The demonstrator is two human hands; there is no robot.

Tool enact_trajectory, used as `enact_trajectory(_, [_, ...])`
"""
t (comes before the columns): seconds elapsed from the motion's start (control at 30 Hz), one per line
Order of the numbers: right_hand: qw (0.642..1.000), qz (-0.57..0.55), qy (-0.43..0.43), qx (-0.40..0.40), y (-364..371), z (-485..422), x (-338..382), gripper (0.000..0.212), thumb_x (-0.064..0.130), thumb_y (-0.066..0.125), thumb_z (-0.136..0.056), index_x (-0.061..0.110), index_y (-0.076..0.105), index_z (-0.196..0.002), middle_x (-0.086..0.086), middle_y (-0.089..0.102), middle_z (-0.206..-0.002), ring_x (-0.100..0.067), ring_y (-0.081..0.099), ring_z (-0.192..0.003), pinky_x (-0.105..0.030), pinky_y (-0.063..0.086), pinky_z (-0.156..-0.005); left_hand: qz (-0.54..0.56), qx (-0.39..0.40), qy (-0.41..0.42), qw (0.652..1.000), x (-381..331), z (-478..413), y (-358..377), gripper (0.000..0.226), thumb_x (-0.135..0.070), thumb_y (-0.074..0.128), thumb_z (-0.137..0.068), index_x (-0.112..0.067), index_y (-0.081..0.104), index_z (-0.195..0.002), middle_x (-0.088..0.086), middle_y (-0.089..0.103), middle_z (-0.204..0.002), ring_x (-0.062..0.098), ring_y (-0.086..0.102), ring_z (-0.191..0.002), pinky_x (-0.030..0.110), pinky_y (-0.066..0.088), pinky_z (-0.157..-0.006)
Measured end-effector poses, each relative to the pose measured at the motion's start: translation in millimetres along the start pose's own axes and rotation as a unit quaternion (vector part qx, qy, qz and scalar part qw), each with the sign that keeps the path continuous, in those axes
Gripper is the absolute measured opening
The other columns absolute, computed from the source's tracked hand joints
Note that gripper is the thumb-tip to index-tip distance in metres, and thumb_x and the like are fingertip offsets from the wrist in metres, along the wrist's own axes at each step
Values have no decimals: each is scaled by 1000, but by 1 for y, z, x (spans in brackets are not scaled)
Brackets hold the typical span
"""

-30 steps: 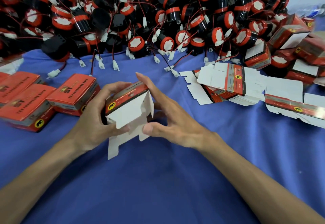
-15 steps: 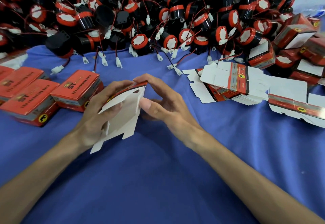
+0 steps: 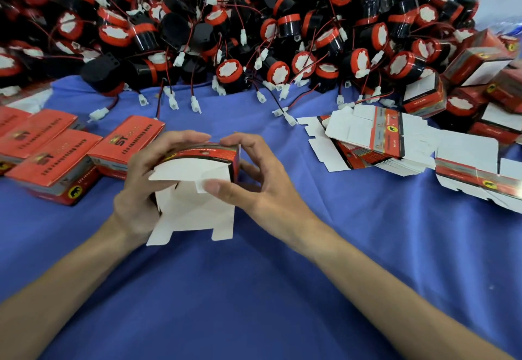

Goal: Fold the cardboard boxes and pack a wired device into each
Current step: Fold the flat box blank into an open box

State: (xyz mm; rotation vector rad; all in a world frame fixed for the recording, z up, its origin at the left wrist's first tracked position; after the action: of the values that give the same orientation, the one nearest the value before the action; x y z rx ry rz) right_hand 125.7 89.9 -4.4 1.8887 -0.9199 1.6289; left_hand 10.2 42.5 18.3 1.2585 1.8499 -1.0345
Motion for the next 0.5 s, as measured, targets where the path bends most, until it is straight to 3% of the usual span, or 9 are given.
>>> enact_trajectory(0.1, [1000, -5, 10, -21, -5, -1, -2, 39, 27, 68, -76, 33, 55, -113, -6, 66, -99, -24, 61, -83, -38, 52, -77, -45, 48, 14, 998, -1, -5, 2, 58, 2, 39, -73, -32, 63, -113, 3, 55, -122, -1, 52, -116, 20, 41, -99])
enact_trajectory(0.17, [999, -31, 24, -7, -8, -2, -4, 40, 22, 67, -80, 36, 58, -116, -3, 63, -94, -17, 58, -79, -40, 52, -75, -42, 89, 6, 995, 3, -8, 7, 34, -39, 48, -85, -49, 66, -112, 8, 47, -124, 2, 48, -121, 31, 39, -105])
enact_trajectory(0.2, [998, -51, 32, 4, -9, -4, -4, 43, 19, 67, -82, 38, 58, -120, -2, 61, -93, -14, 58, -80, -38, 53, -73, -50, 85, 11, 995, 1, -9, 9, 42, -62, 47, -83, -43, 65, -116, 9, 48, -125, 6, 48, -122, 34, 38, -106])
enact_trajectory(0.23, [996, -74, 38, 12, -10, -5, -4, 45, 18, 66, -83, 38, 58, -123, 0, 61, -93, -11, 59, -81, -30, 54, -69, -54, 72, 25, 996, 3, -7, 8, 64, -75, 42, -81, -29, 62, -121, 12, 49, -126, 13, 49, -124, 37, 39, -106])
enact_trajectory(0.3, [992, -114, 44, 18, -15, -7, -6, 50, 18, 66, -81, 36, 57, -127, 9, 66, -96, -7, 64, -85, -23, 54, -71, -35, 55, 36, 997, 5, -3, 10, 77, -77, 42, -82, -12, 53, -123, 12, 50, -129, 21, 49, -125, 36, 42, -103])
enact_trajectory(0.4, [994, -104, 24, 20, -15, -6, -8, 53, 16, 64, -84, 34, 53, -133, 12, 64, -118, 0, 62, -101, -22, 53, -75, -49, 40, 35, 997, 8, -1, 11, 61, -68, 52, -85, -19, 53, -120, 3, 52, -129, 13, 52, -122, 23, 41, -98])
enact_trajectory(0.47, [999, -8, -33, -7, -16, -5, -3, 55, 18, 60, -84, 38, 48, -134, 3, 47, -144, 11, 35, -131, -27, 47, -94, -87, 26, 45, 995, 4, -2, 10, 47, -51, 61, -84, -21, 53, -119, 3, 53, -127, 9, 52, -122, 19, 39, -99])
enact_trajectory(0.5, [997, 41, -61, -18, -14, -5, 2, 56, 20, 58, -85, 39, 44, -135, -1, 35, -153, 18, 18, -134, -30, 39, -105, -86, 28, 51, 995, 3, -3, 10, 43, -41, 62, -81, -21, 53, -119, 3, 53, -126, 8, 52, -121, 18, 39, -99])
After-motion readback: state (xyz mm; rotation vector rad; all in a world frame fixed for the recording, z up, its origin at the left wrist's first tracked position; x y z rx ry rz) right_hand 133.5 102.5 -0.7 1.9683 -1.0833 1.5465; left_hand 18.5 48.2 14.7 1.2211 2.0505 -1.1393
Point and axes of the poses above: each hand's wrist, its own z-axis away from the middle knuckle, its own y-axis out of the palm, x = y × z, the point moved 8 cm from there along -z, towards the middle knuckle
